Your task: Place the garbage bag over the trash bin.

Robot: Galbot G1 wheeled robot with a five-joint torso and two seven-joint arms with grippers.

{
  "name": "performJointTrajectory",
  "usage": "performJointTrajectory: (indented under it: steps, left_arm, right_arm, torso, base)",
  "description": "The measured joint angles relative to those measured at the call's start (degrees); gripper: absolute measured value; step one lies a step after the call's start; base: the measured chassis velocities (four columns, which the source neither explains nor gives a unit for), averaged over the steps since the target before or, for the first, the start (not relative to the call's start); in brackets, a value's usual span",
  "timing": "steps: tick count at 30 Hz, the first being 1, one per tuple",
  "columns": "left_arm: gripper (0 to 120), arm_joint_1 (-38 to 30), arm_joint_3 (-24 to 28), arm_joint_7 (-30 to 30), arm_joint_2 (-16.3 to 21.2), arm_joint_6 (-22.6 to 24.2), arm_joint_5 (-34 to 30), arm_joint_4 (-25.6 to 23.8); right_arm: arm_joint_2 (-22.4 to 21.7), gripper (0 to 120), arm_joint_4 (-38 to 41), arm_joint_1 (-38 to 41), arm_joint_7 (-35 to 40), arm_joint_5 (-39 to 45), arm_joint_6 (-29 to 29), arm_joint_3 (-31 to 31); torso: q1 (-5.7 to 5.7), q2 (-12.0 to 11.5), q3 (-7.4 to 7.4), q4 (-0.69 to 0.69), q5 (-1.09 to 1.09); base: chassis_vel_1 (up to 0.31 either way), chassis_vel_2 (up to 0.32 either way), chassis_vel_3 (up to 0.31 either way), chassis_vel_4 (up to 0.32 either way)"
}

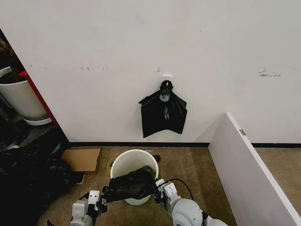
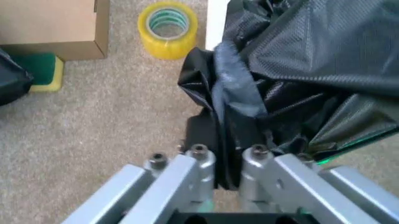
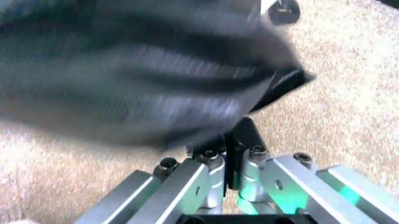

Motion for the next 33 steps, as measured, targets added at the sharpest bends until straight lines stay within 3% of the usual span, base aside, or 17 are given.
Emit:
performJointTrajectory:
  steps: [6,15,18,24,28,33]
  left_arm:
    - [26,2.5,-0.4,-0.2,-1.1,0.1,2.3,-2.3]
    - [64,7.3,-1.0,0.3,-2.9,1.4,6.1,-6.5]
    - [69,8.0,-1.1,0.3,-3.1,1.0,7.0,-6.8]
    - [96,10.1,-3.5,-0.1,-3.7,-0.2,7.6,-7.5]
    - [100,10.8,-6.3,-0.1,-3.3,-0.7,6.7,-7.1]
    - [100,11.9,-10.1,-0.1,-2.9,-1.6,4.9,-6.8]
  right_arm:
    - [-1.2,16,2.9,-3.9,-1.4,-4.1,0.1,1.2]
    - [-4.7,53,9.0,-11.8,-8.9,-13.0,3.0,5.2]
    - [-4.8,58,9.7,-12.6,-10.1,-13.8,4.3,5.7]
    - [-4.8,87,10.6,-14.2,-11.6,-15.5,7.0,6.9]
    - [-4.8,97,10.4,-14.1,-11.6,-15.3,7.3,7.0]
    - [-4.2,100,9.6,-13.2,-11.7,-14.0,7.7,6.7]
  torso:
    - [0.00,0.0,0.00,0.00,0.00]
    - [0.00,0.0,-0.01,0.00,-0.01]
    - [0.00,0.0,-0.01,0.00,-0.01]
    - [0.00,0.0,-0.01,0.00,-0.01]
    - [0.00,0.0,0.00,0.00,-0.01]
    - [0.00,0.0,0.00,0.00,-0.02]
  base:
    - [0.000,0.000,0.000,0.000]
    - [0.000,0.000,0.000,0.000]
    - [0.000,0.000,0.000,0.000]
    - [0.000,0.000,0.000,0.000]
    - [0.000,0.000,0.000,0.000]
    - [0.000,0.000,0.000,0.000]
